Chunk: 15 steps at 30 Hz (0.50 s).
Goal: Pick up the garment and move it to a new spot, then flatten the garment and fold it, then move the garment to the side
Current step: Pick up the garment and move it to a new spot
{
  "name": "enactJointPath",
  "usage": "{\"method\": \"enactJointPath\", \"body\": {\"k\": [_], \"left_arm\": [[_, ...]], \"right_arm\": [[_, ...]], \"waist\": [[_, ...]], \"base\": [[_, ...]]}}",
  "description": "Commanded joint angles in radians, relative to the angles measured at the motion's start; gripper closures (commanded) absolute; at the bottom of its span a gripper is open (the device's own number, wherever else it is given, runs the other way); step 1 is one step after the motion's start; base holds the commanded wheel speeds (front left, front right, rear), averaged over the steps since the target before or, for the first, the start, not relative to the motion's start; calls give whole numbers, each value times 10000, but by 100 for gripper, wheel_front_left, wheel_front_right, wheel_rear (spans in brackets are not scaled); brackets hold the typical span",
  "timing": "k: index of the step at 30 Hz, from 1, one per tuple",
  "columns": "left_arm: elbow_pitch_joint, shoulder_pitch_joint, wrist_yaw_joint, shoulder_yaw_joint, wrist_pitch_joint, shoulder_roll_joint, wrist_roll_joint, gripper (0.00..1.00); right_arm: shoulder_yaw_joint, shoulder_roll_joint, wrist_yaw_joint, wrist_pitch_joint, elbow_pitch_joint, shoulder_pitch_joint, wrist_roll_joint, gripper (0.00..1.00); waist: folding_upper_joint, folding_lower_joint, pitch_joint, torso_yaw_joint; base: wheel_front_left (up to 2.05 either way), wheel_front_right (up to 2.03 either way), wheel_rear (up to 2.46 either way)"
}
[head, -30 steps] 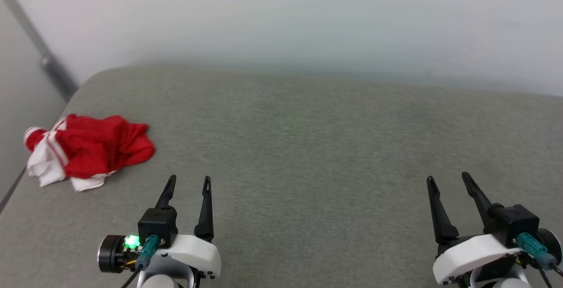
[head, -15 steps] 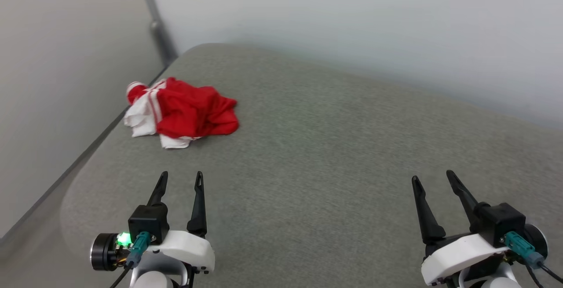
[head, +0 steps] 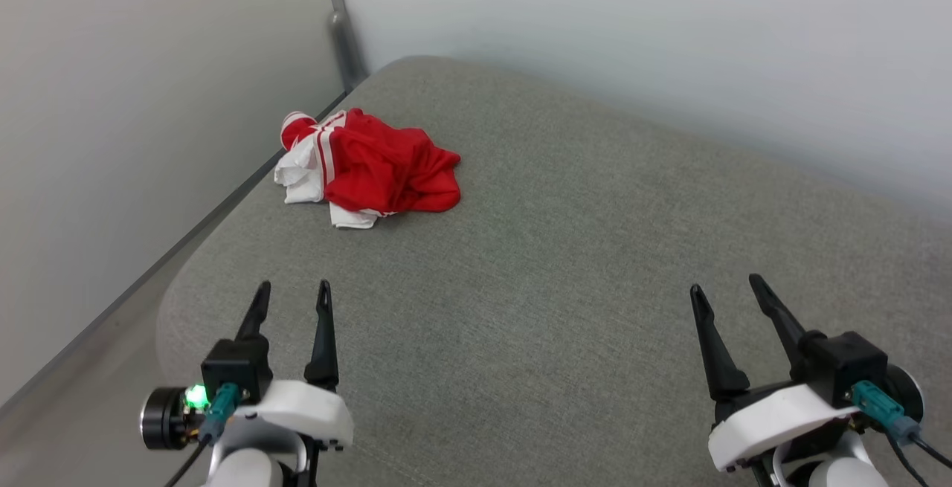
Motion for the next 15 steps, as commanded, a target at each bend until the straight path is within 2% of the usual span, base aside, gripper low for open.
{"method": "enactJointPath", "body": {"k": [1, 5, 9, 15], "left_arm": [[-7, -307, -74, 38, -26, 5, -31, 0], [130, -1021, -279, 43, -26, 41, -186, 0], [193, -2458, -496, 295, 160, 338, -449, 0], [454, -4850, -859, 814, 1824, 1336, -939, 0]], "right_arm": [[-25, 14, -7, 35, -81, -197, -78, 0], [-29, 11, -7, 216, -281, -488, -283, 0], [63, 11, -7, 472, -618, -975, -572, 0], [276, -222, -7, 908, -1293, -1889, -1017, 0]], "waist": [[0, 0, 161, -20], [0, 0, 695, -199], [0, 0, 1453, -572], [0, 0, 2896, -1386]], "base": [[0, 0, 0], [0, 0, 0], [0, 0, 0], [0, 0, 0]]}}
